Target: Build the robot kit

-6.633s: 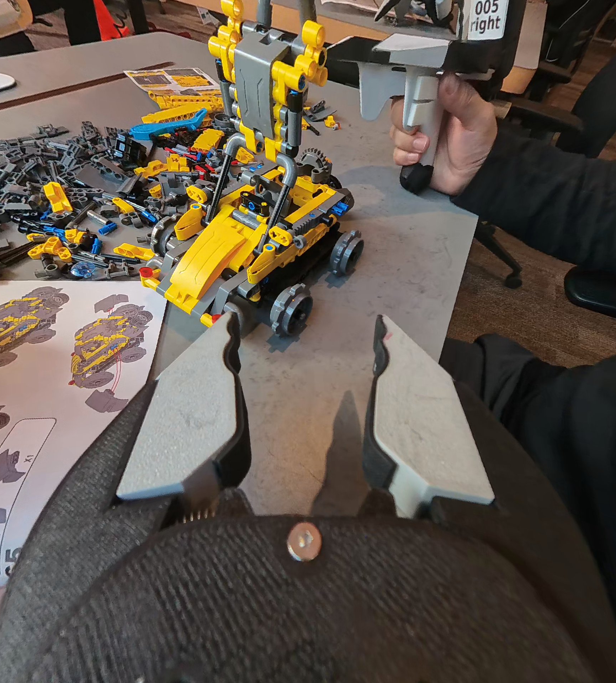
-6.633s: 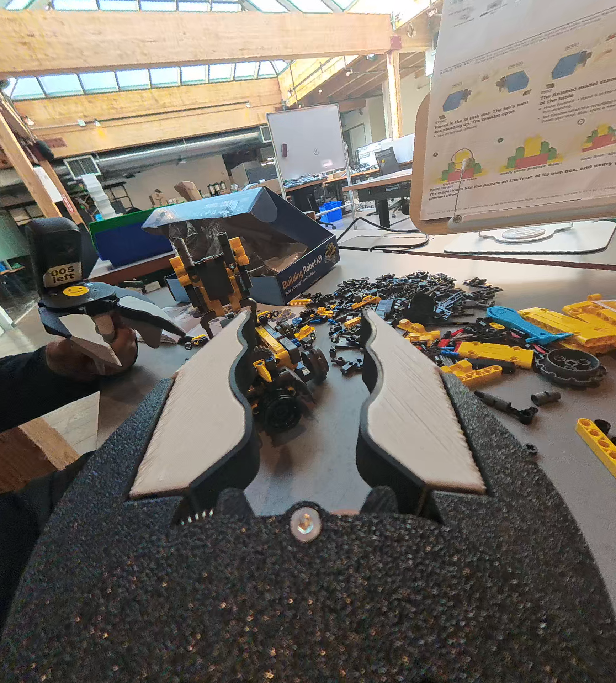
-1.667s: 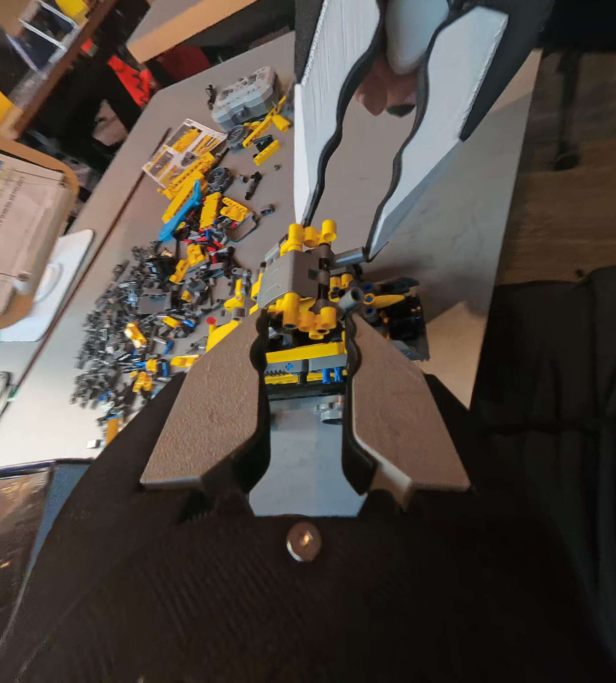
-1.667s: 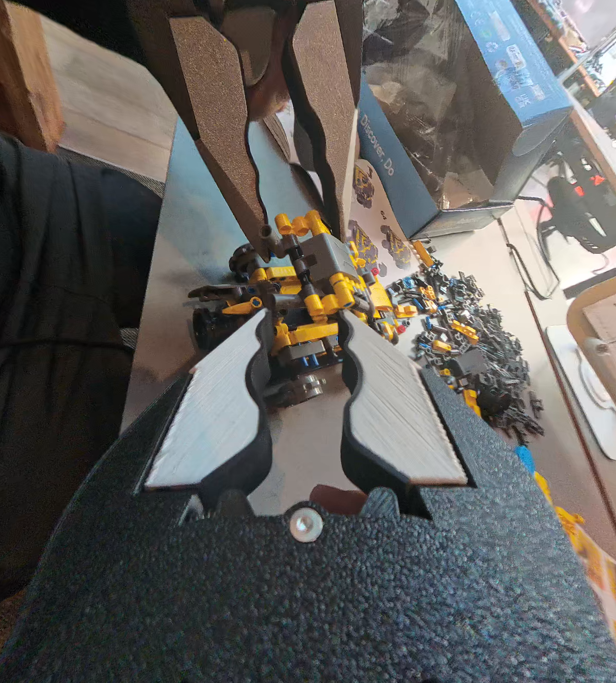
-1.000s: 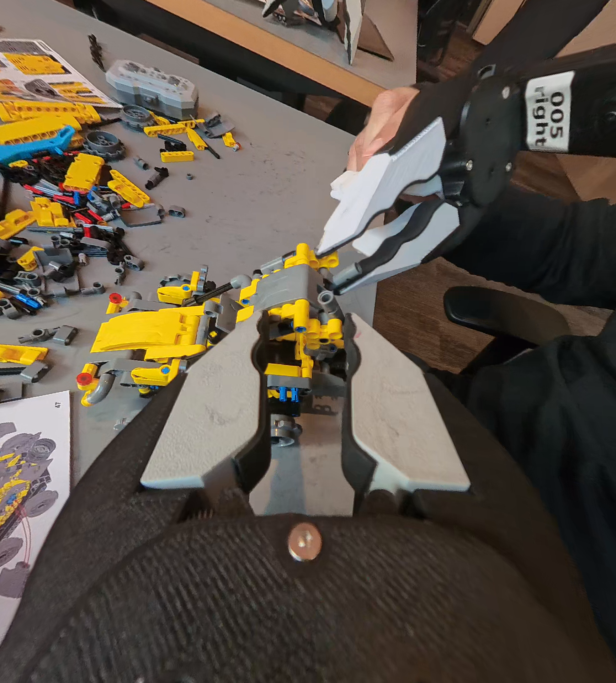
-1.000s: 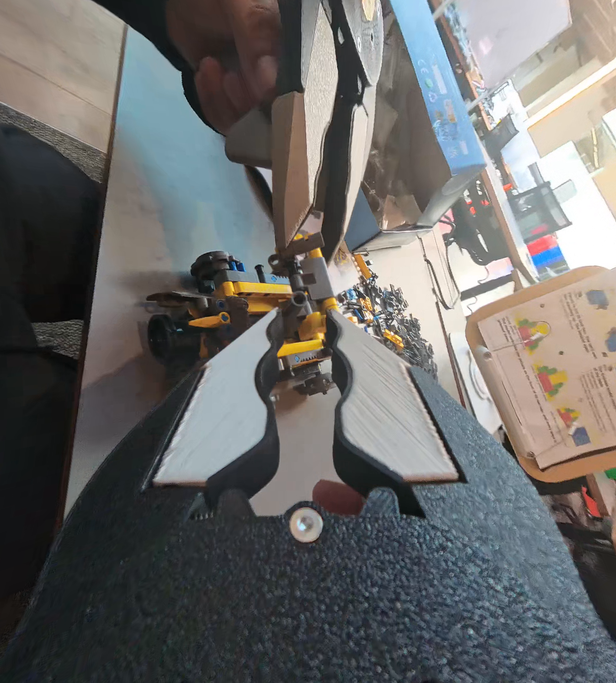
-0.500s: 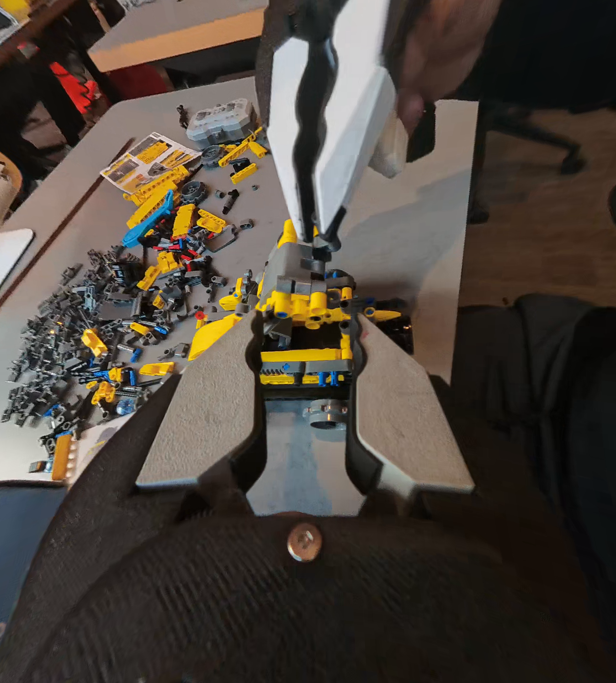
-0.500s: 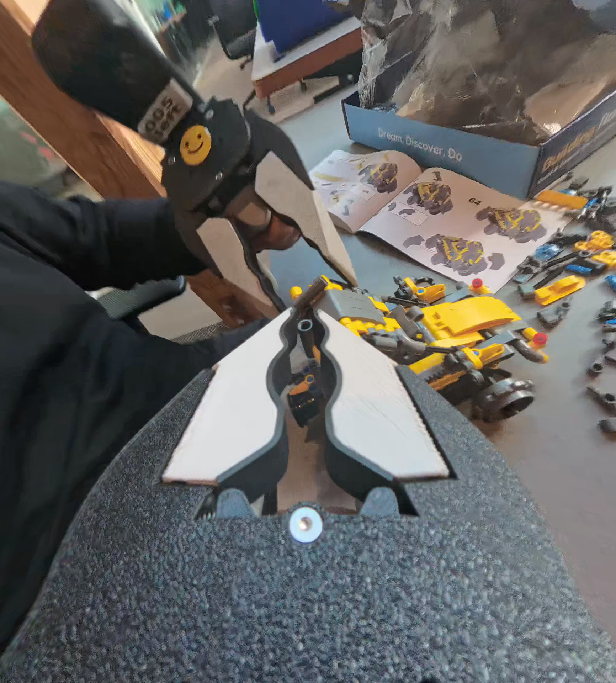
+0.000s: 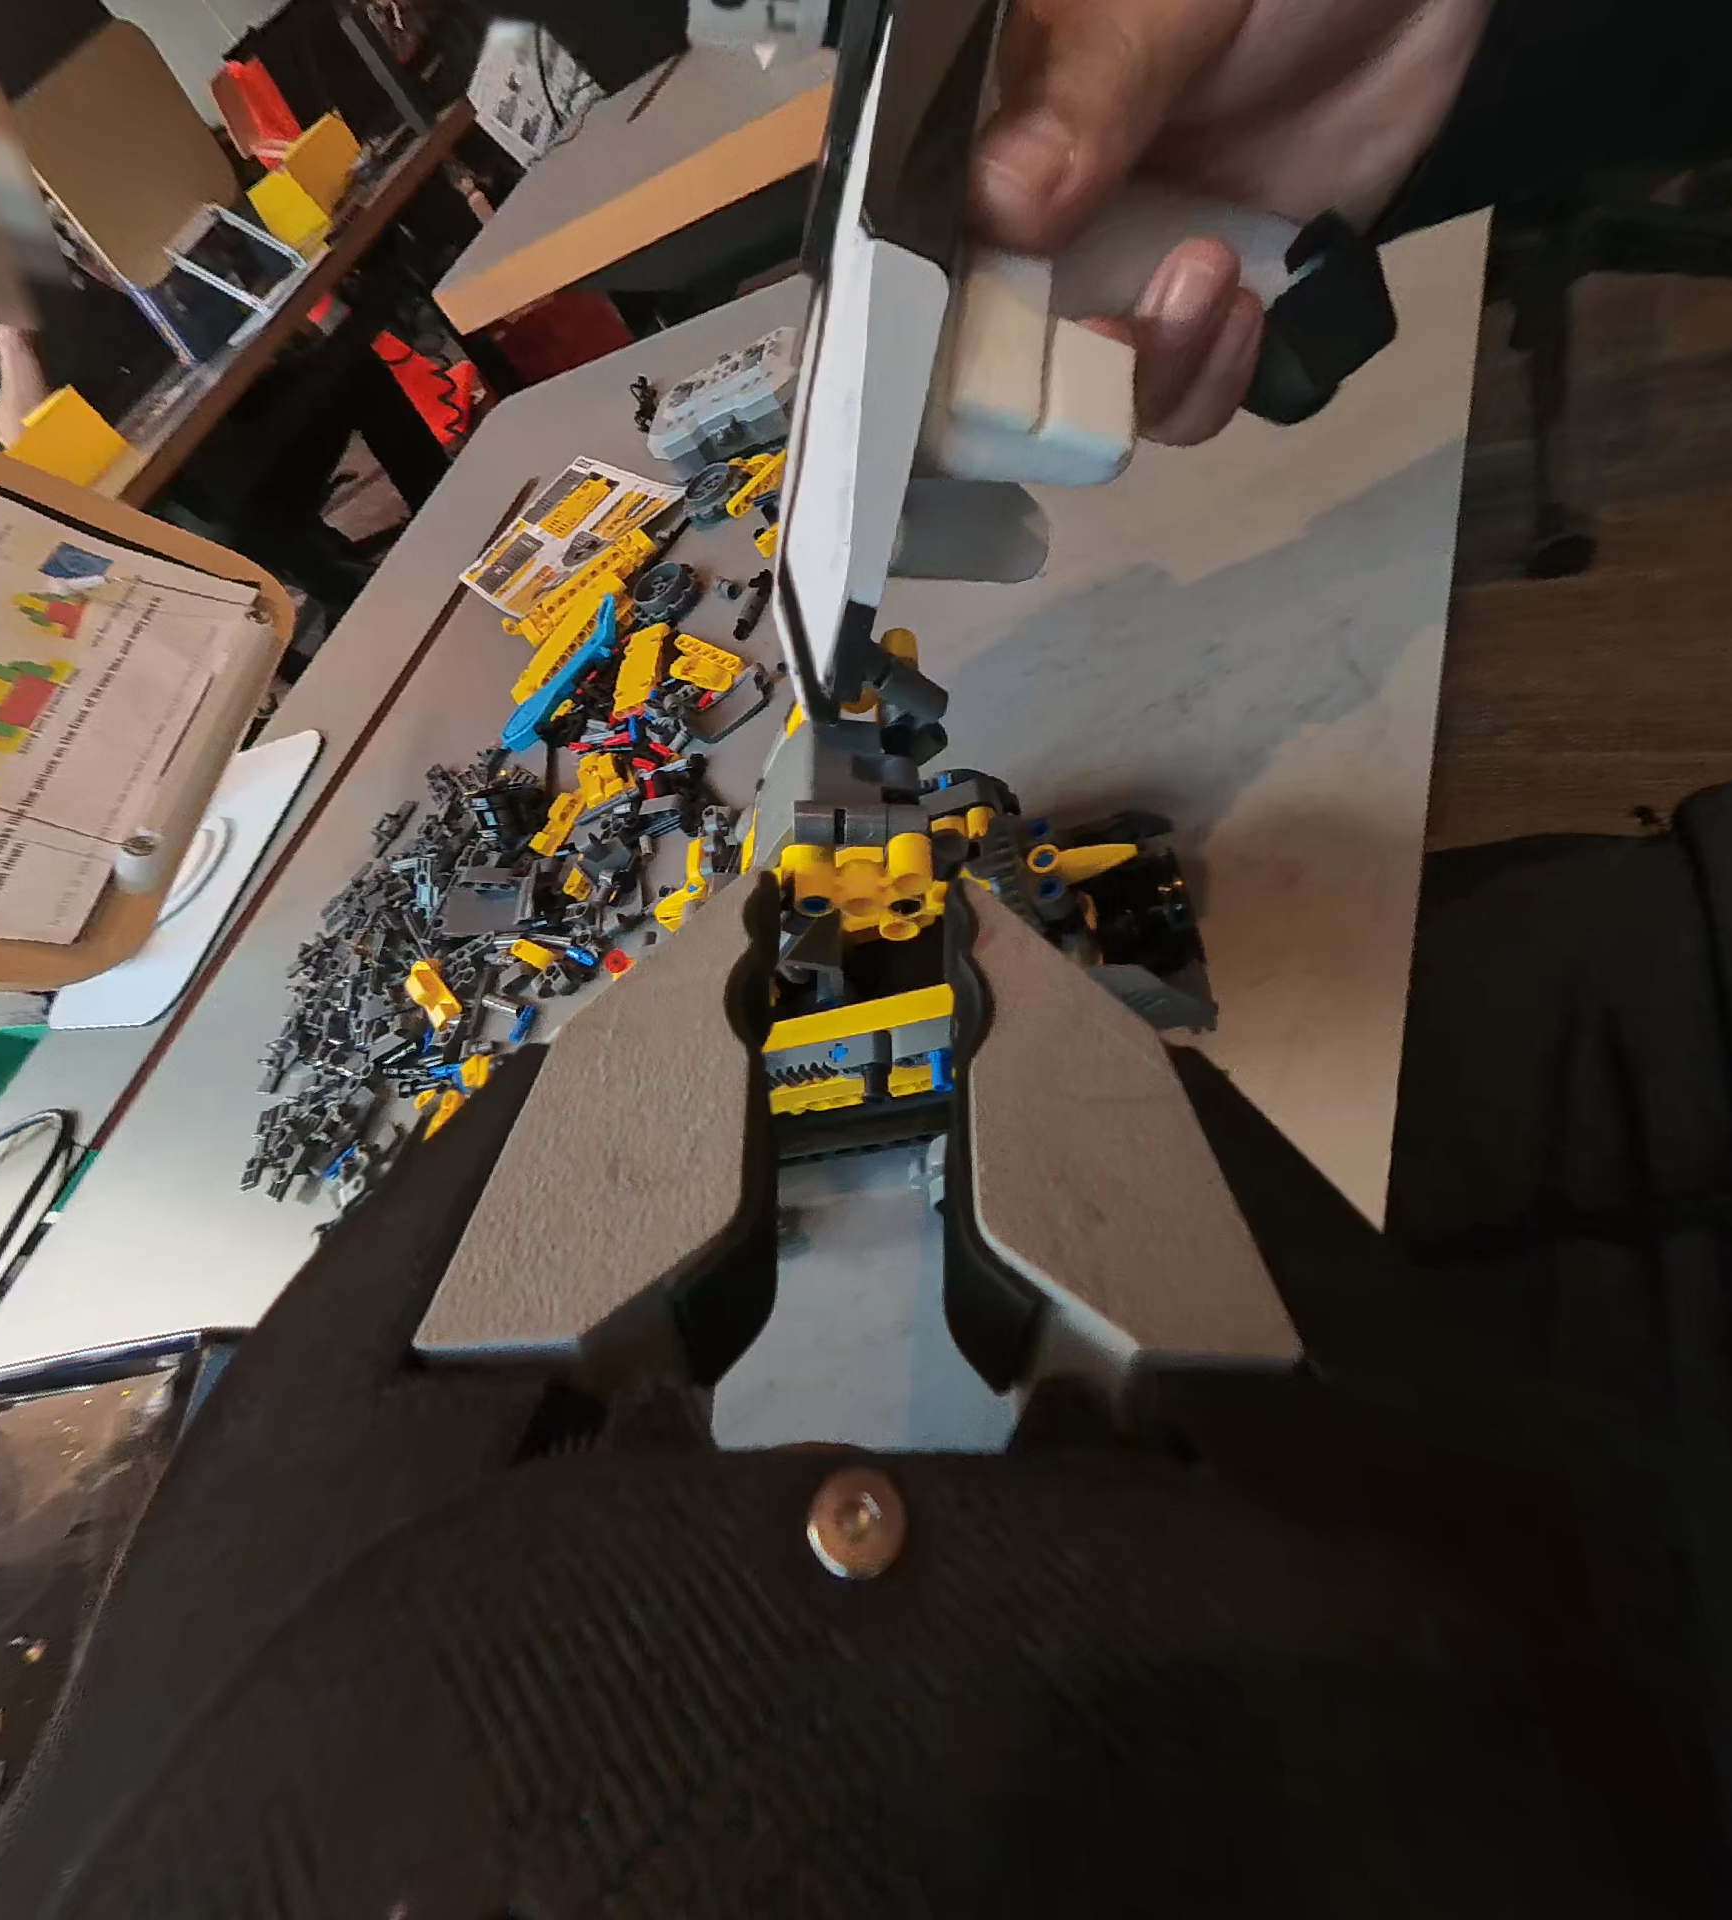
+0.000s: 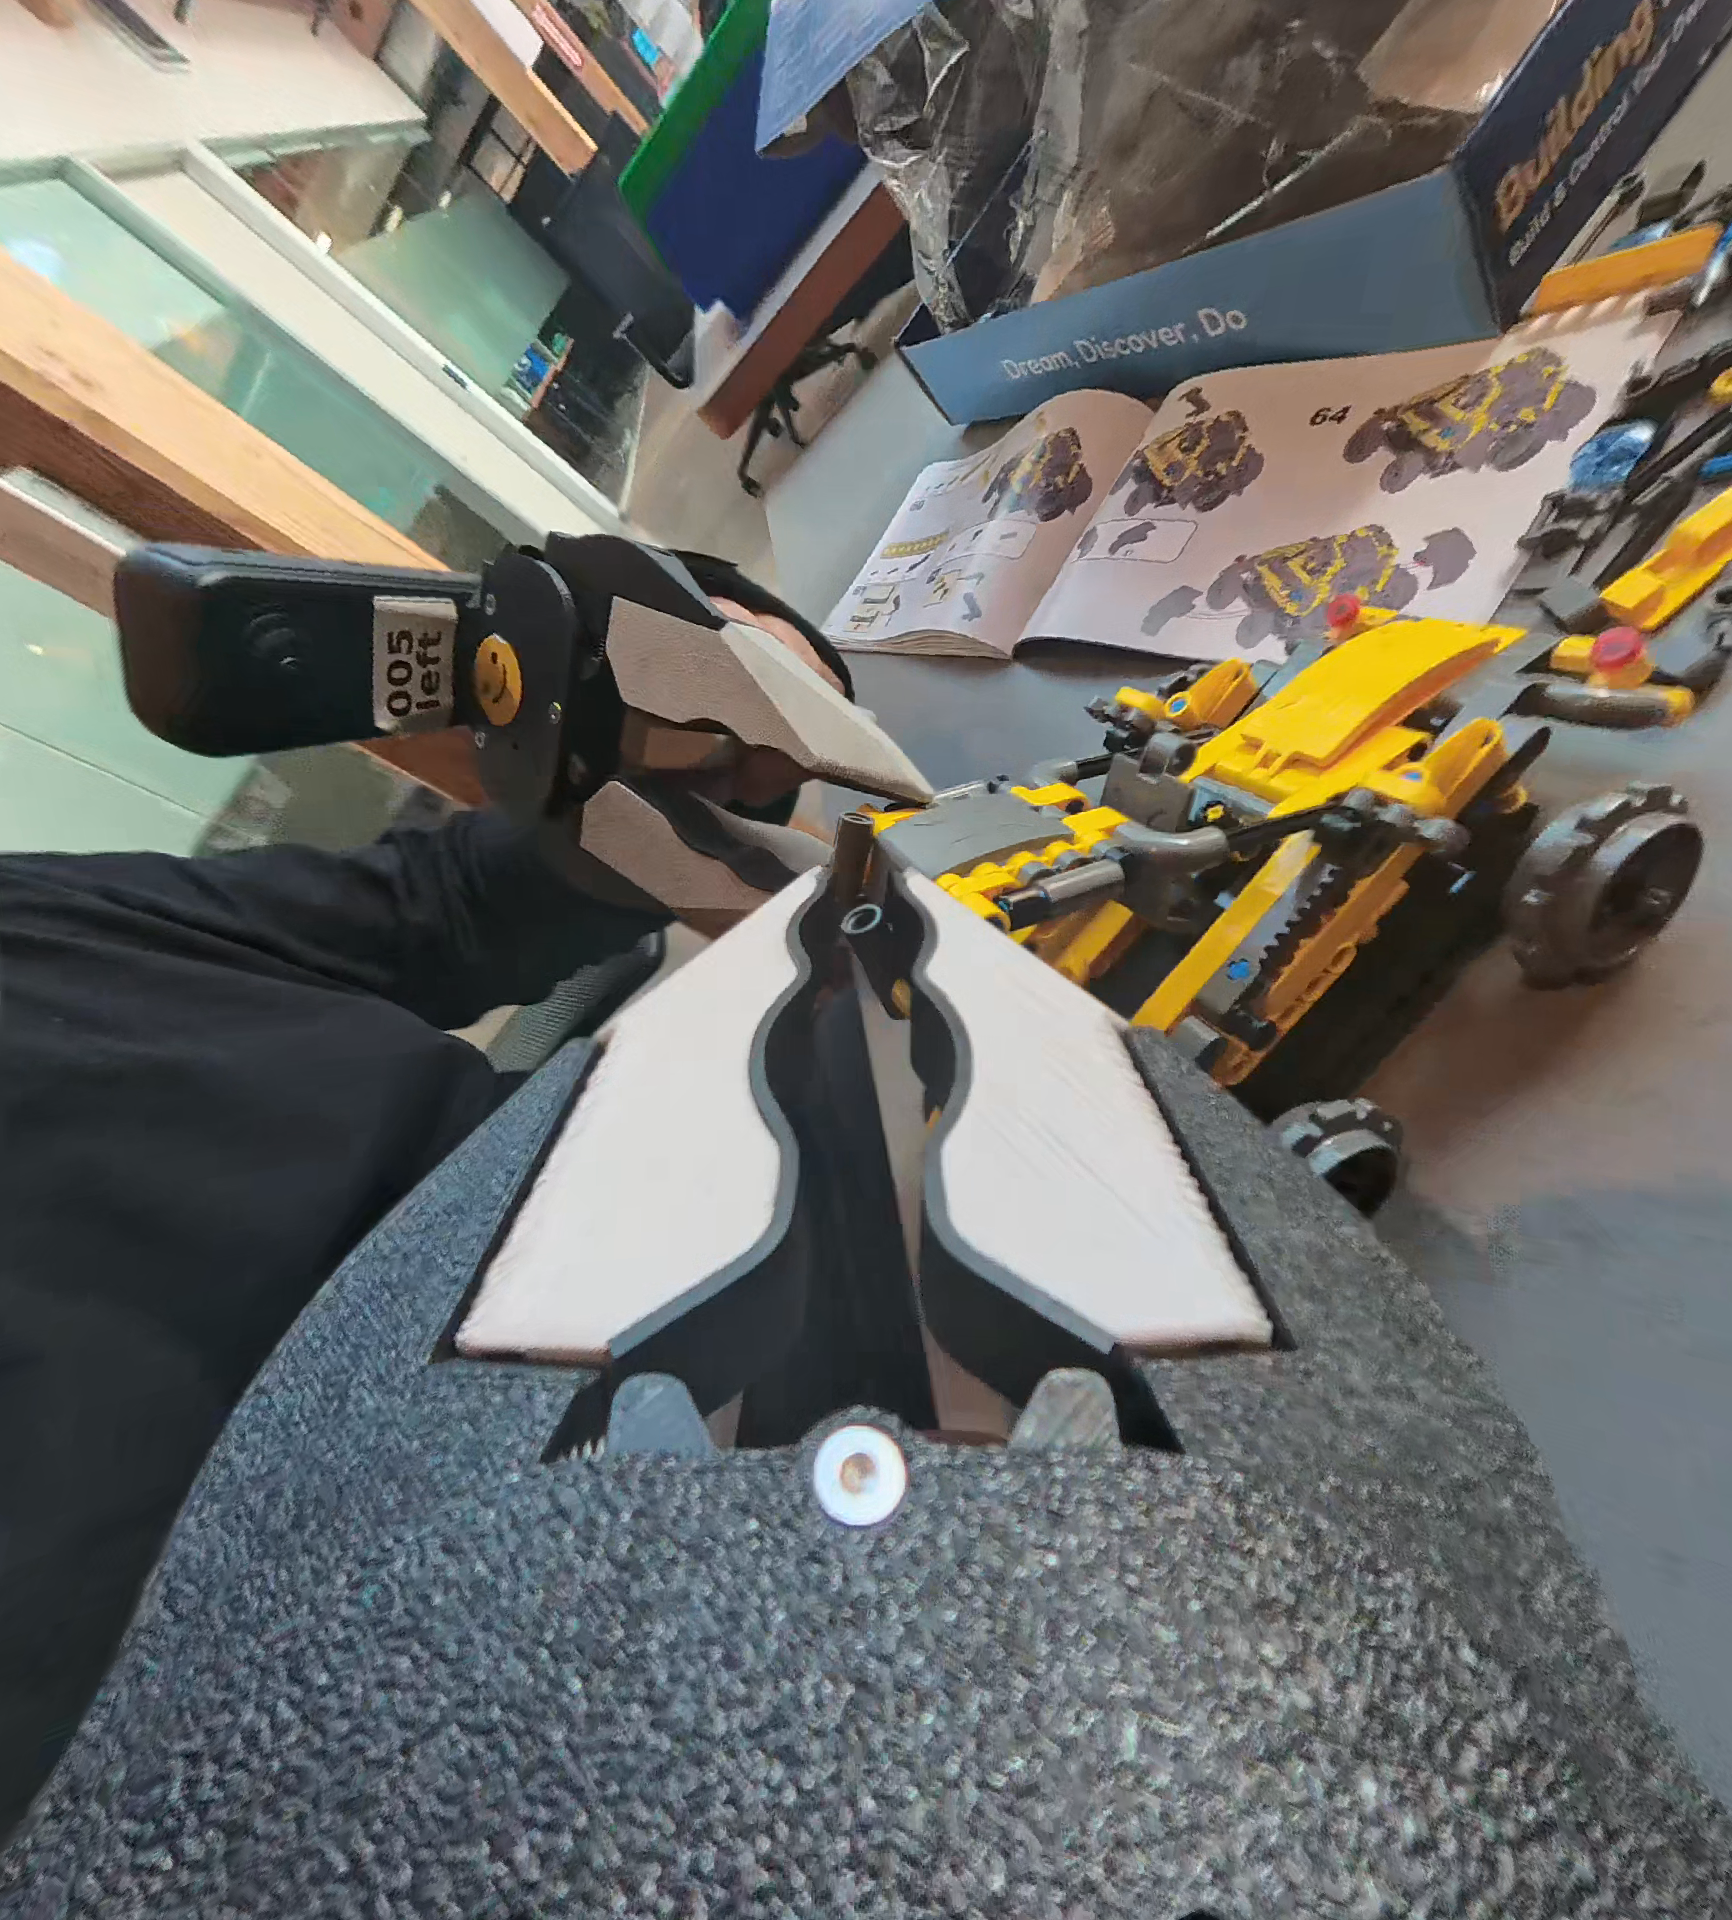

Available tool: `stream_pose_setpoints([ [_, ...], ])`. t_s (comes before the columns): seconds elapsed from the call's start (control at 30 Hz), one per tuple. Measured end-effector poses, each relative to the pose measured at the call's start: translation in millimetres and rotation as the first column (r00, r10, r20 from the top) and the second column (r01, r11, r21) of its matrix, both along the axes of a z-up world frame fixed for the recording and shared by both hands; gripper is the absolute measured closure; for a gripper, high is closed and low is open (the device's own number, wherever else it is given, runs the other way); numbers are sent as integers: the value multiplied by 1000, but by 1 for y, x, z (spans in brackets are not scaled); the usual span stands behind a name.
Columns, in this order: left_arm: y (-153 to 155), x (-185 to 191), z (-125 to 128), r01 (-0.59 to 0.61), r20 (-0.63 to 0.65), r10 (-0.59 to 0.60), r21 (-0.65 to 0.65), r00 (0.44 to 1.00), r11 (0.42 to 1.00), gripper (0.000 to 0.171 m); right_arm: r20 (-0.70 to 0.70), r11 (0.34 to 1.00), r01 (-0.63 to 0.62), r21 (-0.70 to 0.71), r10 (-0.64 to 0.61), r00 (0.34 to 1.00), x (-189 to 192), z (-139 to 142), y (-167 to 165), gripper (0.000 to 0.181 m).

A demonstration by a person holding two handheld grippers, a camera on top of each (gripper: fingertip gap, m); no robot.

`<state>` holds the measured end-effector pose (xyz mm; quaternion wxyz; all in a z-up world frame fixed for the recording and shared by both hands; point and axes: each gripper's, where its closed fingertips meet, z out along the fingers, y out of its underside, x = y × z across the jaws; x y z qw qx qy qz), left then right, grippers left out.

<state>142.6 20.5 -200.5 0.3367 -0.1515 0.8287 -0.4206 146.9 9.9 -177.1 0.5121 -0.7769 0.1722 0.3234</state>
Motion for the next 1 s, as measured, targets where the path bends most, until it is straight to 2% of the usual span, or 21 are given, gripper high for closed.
stream_pose_setpoints([
  [0.07, 2, 0, 0, -11, 29, 10, 31, 1000, 999, 144, 142, 1000, 24, -5, -23, 990, 2, 3, -2, 161],
  [0.13, 3, 0, 0, -16, 62, 12, 68, 998, 998, 144, 290, 997, 78, -11, -72, 954, 8, 5, -8, 158],
  [0.23, 1, -1, -2, -15, 111, 3, 111, 994, 994, 141, 474, 995, 88, 37, -95, 875, 0, 11, -15, 160],
  [0.33, -2, -1, -3, -3, 77, -3, 73, 997, 997, 133, 604, 995, 91, 26, -89, 792, -1, 4, -16, 166],
  [0.4, -3, 0, -4, -3, 36, 2, 46, 999, 999, 134, 600, 994, 108, -5, -84, 796, 3, -1, -13, 171],
  [0.47, -1, 4, -3, -23, 21, 22, 32, 1000, 999, 137, 547, 994, 108, -7, -86, 833, 6, 2, -10, 181],
  [0.63, -1, 4, -4, -19, 44, 16, 58, 999, 998, 139, 294, 990, 125, -62, -101, 951, 13, -2, -3, 181],
  [0.7, 2, 4, -2, -30, 97, 20, 101, 995, 994, 141, 194, 989, 133, -59, -119, 974, 16, 0, 0, 181],
  [0.77, 5, 5, -2, -61, 170, 30, 178, 985, 982, 149, 247, 989, 134, -66, -114, 962, 17, -1, 2, 181],
  [0.83, 5, 3, -2, -78, 237, 18, 250, 971, 965, 149, 339, 983, 156, -95, -115, 934, 18, -5, 3, 181],
  [0.87, 5, 1, -2, -88, 266, 12, 274, 964, 958, 148, 369, 982, 167, -89, -123, 921, 18, -4, 3, 174],
  [0.9, 4, -1, -3, -91, 280, 7, 290, 960, 953, 141, 383, 984, 163, -76, -122, 916, 15, -3, 3, 161],
  [1.0, 7, -10, -8, -82, 238, 20, 256, 971, 963, 128, 397, 978, 203, -43, -169, 902, 12, -3, -9, 155],
])
